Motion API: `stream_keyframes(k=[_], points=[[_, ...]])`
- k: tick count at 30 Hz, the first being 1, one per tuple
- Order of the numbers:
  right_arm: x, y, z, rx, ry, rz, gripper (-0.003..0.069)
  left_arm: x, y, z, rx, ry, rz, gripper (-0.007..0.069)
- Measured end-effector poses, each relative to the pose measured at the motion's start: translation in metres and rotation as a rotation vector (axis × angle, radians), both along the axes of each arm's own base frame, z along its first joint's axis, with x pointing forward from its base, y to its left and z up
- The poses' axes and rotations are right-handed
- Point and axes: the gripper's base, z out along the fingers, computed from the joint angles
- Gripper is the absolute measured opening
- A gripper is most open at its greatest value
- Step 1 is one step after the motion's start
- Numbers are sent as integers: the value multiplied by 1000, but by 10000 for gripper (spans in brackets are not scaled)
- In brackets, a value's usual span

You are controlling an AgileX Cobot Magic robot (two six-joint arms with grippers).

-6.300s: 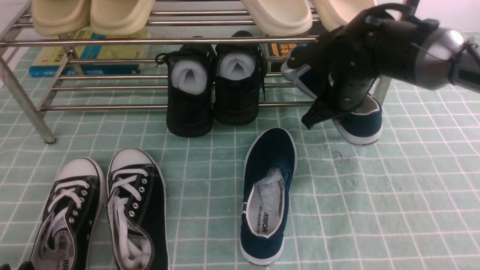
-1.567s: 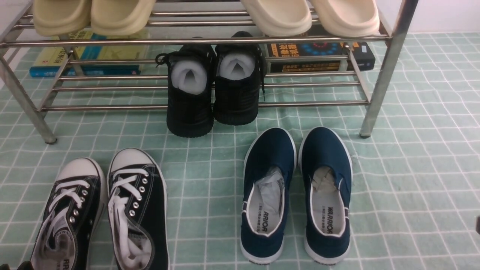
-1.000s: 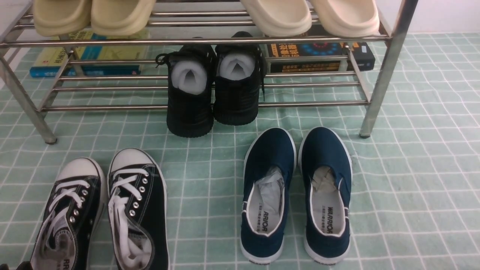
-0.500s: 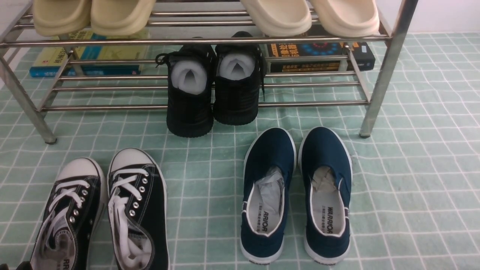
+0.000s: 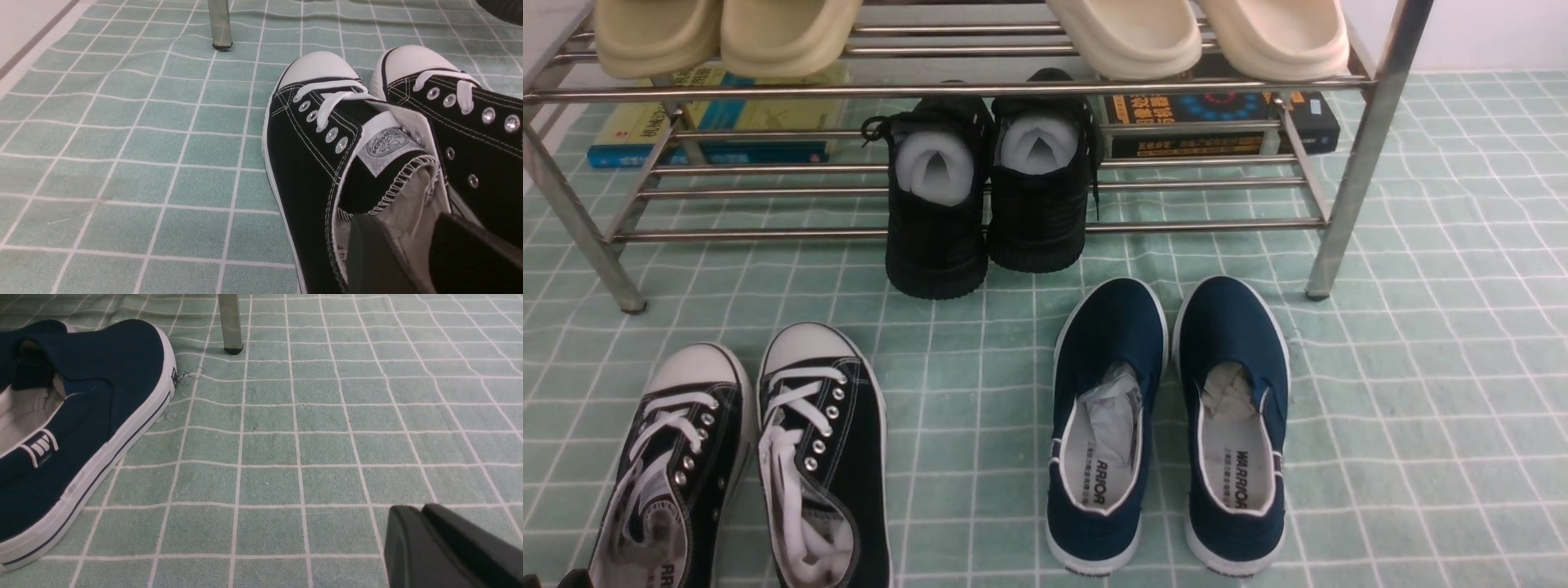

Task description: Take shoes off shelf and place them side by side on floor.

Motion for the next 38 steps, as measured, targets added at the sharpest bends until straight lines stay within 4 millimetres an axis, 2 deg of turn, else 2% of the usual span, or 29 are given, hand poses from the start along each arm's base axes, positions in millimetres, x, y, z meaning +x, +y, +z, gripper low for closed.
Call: stream_keyframes(k=[38], points=[[0,0,0,0,0,0,96,0,0,0,0,0,0,242]])
